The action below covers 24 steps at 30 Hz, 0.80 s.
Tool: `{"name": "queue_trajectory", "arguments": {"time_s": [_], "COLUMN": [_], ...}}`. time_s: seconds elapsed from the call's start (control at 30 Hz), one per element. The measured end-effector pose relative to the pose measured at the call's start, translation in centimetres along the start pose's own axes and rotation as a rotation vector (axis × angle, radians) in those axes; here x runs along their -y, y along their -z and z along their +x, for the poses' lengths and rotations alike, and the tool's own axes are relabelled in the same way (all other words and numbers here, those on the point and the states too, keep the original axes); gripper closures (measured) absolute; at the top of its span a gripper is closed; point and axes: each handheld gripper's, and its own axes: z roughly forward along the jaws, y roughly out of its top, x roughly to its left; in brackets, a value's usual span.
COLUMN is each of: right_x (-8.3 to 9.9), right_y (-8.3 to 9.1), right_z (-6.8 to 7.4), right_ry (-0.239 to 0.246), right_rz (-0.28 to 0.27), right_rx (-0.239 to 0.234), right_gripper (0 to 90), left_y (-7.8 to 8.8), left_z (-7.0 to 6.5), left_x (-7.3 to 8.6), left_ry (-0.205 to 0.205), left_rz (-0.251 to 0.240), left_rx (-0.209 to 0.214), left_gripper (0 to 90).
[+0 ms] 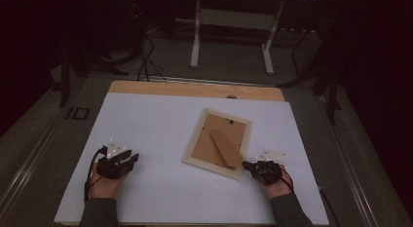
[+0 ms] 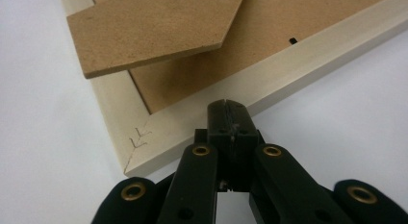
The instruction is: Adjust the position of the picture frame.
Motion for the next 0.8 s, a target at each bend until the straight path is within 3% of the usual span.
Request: {"name": "queue_trajectory", "arguments": {"time_s": [0.47, 0.8], "right_x": [-1.1, -1.7], "right_y": [-1.5, -2.4], "right_z": [2.1, 3.3], "right_ry": [0.068, 0.087], "right_rz": [-0.005, -0.002], "right_rx": [-0.055, -0.084], "right_gripper": [90.0, 90.0], "left_y": [0.0, 0.1], "left_z": [-0.1, -0.1], "left_x": [0.0, 0.0], "left_ry": [-0.001, -0.002], "left_rz": [-0.003, -0.008], "left_rx": [-0.005, -0.008], "left_gripper": [65.5, 65.2]}}
